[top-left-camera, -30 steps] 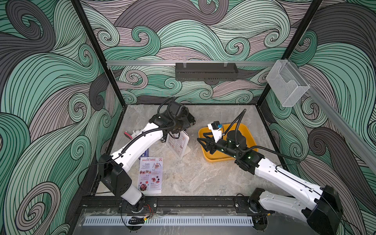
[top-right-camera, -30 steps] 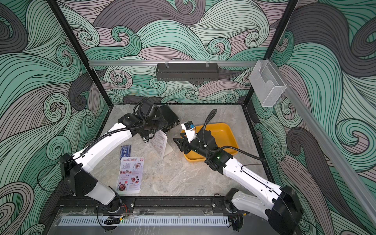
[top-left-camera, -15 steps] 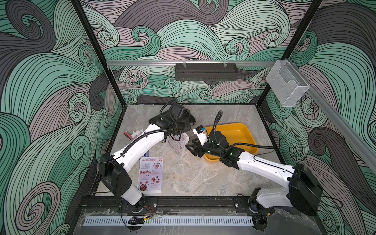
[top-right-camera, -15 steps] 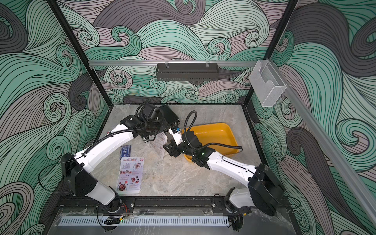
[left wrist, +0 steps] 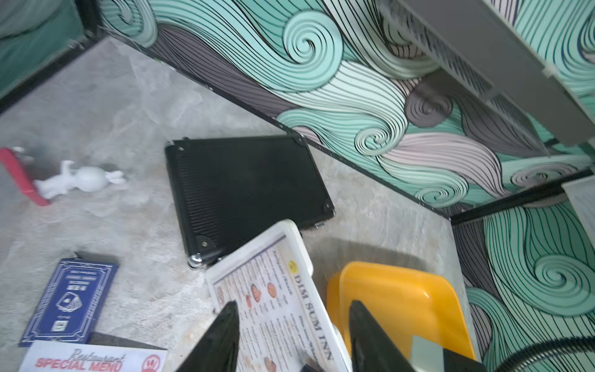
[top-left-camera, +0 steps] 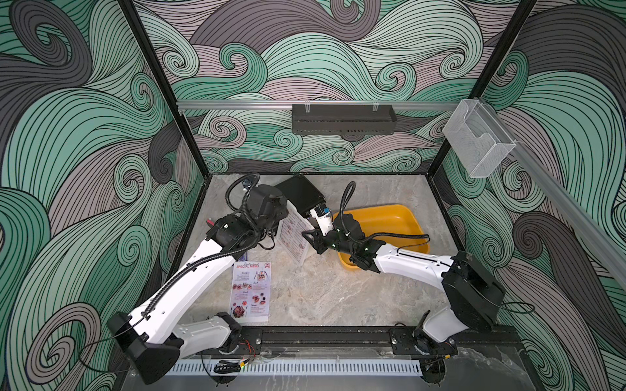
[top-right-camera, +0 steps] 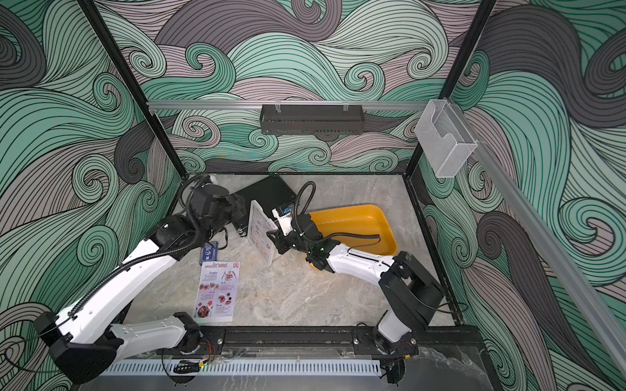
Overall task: Replace the menus in the menu holders
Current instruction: Adjust the menu holder at the center of the board.
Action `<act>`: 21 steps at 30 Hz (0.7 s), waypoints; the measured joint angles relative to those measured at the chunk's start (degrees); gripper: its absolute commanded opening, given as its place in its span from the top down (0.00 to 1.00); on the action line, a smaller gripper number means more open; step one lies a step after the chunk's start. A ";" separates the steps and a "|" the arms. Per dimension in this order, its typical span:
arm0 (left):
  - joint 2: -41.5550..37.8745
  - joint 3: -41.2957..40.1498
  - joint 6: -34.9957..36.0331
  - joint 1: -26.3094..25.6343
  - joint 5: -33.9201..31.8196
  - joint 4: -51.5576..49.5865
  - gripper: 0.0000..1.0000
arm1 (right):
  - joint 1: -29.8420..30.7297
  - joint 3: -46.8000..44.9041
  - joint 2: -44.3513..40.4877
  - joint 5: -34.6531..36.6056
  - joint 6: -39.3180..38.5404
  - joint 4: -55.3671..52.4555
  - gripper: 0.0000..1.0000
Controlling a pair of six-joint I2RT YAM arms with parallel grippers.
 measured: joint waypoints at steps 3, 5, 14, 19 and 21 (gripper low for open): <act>-3.30 -4.70 -0.20 1.86 -3.43 -0.07 0.44 | -1.81 0.37 0.02 -4.61 -2.01 -0.52 0.92; -5.14 -8.35 -0.50 2.84 -5.11 -0.26 0.44 | -3.56 1.27 0.02 -9.49 -4.37 -2.56 0.93; -17.18 -26.82 -1.99 4.92 -9.44 0.26 0.43 | -10.84 11.34 0.09 -34.07 -25.83 -27.78 0.95; -21.42 -33.18 -0.79 5.66 -9.66 2.56 0.43 | -11.47 14.40 2.16 -41.16 -33.05 -35.63 0.90; -21.73 -34.21 -0.20 5.90 -9.66 3.43 0.43 | -11.54 14.73 3.43 -41.86 -34.47 -36.65 0.83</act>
